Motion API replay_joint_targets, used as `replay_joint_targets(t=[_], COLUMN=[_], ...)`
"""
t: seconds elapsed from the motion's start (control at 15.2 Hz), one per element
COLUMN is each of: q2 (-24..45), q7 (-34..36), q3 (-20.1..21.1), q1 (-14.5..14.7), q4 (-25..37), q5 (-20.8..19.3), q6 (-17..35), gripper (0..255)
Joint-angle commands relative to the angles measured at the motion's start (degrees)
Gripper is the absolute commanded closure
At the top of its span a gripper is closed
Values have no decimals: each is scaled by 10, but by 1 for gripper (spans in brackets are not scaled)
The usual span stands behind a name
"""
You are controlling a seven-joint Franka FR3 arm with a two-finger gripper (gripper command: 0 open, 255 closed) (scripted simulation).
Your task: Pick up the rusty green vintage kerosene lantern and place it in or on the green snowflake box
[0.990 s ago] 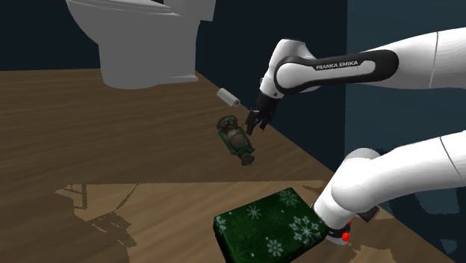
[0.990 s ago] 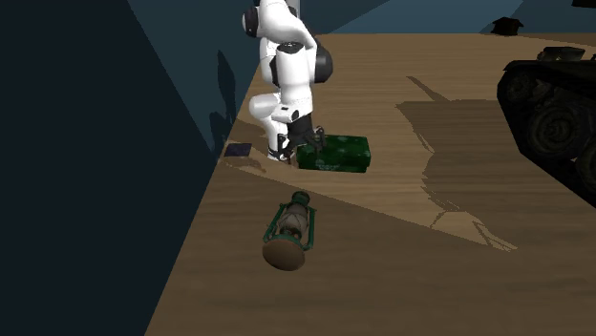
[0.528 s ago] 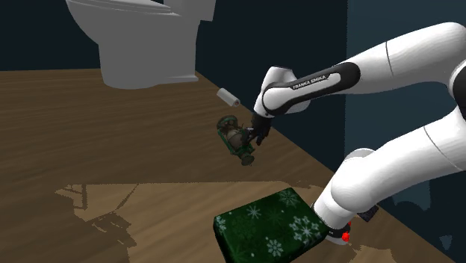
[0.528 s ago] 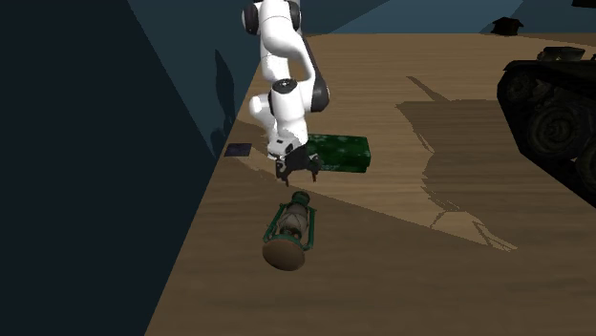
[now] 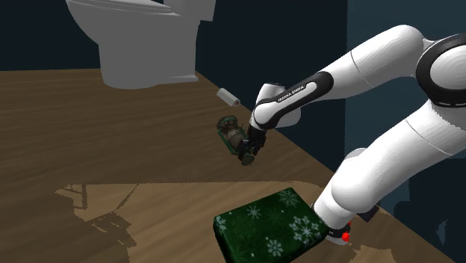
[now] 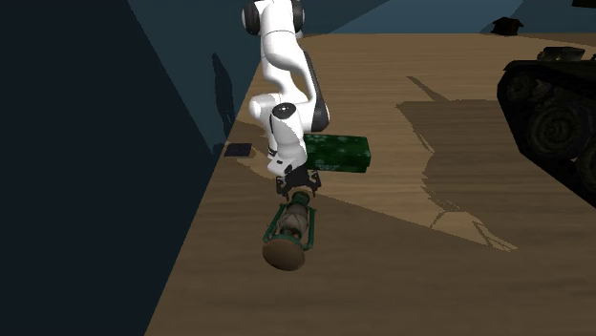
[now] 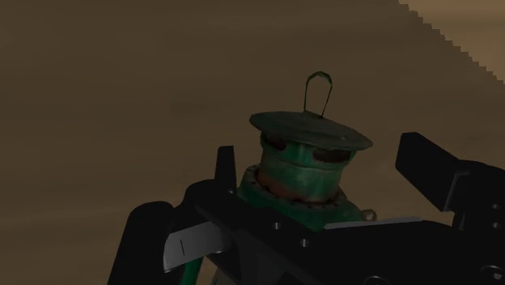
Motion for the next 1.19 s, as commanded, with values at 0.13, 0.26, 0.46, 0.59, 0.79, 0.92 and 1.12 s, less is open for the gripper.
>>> replay_joint_targets(t=[0.13, 0.26, 0.46, 0.59, 0.79, 0.92, 1.12], q2=[23, 23, 23, 23, 23, 23, 23], q7=[-7, -7, -7, -7, -7, -7, -7], q3=[0, 0, 0, 0, 0, 0, 0], q1=[6, 6, 6, 6, 6, 6, 6], q4=[-5, -5, -5, -5, -5, -5, -5], q5=[11, 11, 11, 11, 11, 11, 11], q6=[28, 28, 28, 28, 28, 28, 28], gripper=[0, 0, 0, 255, 255, 255, 255])
